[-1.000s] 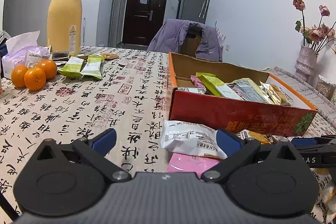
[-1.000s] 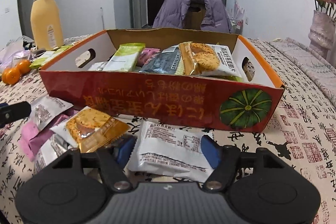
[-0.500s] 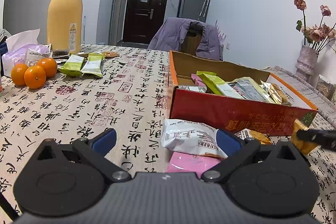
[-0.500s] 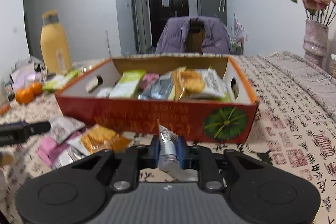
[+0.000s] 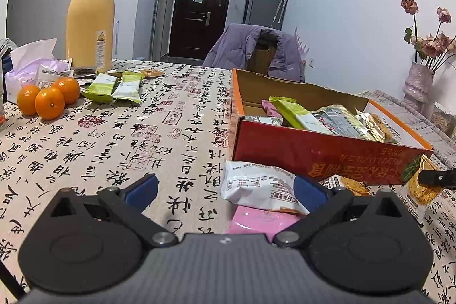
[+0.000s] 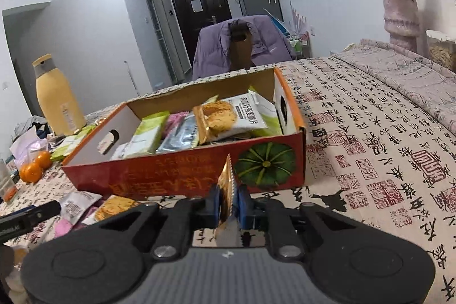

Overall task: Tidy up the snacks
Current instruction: 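Grasp a silver-and-orange bar with the right gripper while the left gripper grasps a white printed packet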

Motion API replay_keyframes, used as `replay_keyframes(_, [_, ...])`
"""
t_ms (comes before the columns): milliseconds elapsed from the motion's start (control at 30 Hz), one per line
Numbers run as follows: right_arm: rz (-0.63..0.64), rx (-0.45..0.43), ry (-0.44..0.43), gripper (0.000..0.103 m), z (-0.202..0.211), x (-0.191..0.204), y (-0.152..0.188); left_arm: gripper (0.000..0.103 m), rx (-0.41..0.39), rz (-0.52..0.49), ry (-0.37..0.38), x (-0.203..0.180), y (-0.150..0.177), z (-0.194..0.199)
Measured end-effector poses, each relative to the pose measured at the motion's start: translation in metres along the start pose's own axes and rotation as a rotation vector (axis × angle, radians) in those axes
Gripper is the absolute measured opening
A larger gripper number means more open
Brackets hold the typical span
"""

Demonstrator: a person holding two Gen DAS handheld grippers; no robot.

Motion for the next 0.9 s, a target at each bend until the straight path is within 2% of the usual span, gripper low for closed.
replay_keyframes(100, [0.028,0.016,-0.008,0.016,-0.004,0.006,0.004,0.103,0.001,-0.001,0.0,0.0,0.0,0.0])
replay_keyframes(233, [0.064,0.036,0.01,0.013,-0.012,0.013,0.011,0.103,0.001,-0.001,0.0,0.0,0.0,0.0])
replay_keyframes(467, [0.091,-0.035,0.031,0.011,0.004,0.014,0.007,0.103,0.03,-0.049,-0.005,-0.007,-0.001,-0.001])
replay_keyframes(767, [0.076,-0.047,0.02,0.011,0.008,0.009,0.008,0.103,0.124,-0.128,-0.01,-0.029,-0.018,-0.019])
replay_keyframes(900, [0.072,-0.054,0.013,0.011,0.01,0.008,0.007,0.103,0.176,-0.126,-0.028,-0.031,-0.021,-0.037])
Point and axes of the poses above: each gripper's, at about its wrist camera, not at the fingertips, and z roughly against the way its jaws point, x to its left, y to its underside, the point moved 4 cm from there along -z, roughly the way its jaws point, and after that the axes turned 3 degrees about y, right-handed, at the moved point
